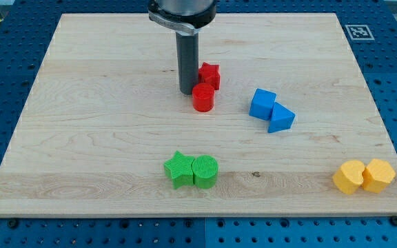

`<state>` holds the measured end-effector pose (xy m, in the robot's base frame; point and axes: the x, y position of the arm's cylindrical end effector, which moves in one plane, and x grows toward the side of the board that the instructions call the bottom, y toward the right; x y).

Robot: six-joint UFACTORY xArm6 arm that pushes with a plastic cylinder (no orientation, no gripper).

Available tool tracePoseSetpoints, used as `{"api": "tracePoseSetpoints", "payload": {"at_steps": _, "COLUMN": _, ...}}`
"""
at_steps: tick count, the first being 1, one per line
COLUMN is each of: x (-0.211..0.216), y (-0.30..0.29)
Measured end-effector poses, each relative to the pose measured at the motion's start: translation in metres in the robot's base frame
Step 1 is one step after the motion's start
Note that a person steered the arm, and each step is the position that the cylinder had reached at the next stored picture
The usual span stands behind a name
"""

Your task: Push red star to the right of red circle

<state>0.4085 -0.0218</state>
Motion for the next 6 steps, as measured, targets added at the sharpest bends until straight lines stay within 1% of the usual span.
{"api": "tracePoseSetpoints", "payload": {"at_steps": 1, "x": -0.001, "y": -0.003}}
{"api": "tracePoseSetpoints", "payload": {"at_steps": 3, "x": -0.011, "y": -0.083}}
{"api": "tracePoseSetpoints", "payload": {"at_steps": 4, "x": -0.035, "y": -0.129}}
{"api": "tracePoseSetpoints", "payload": {"at_steps": 5, "x": -0.075, "y": -0.147}}
{"api": "tracePoseSetpoints", "payload": {"at_steps": 6, "x": -0.089, "y": -0.120}}
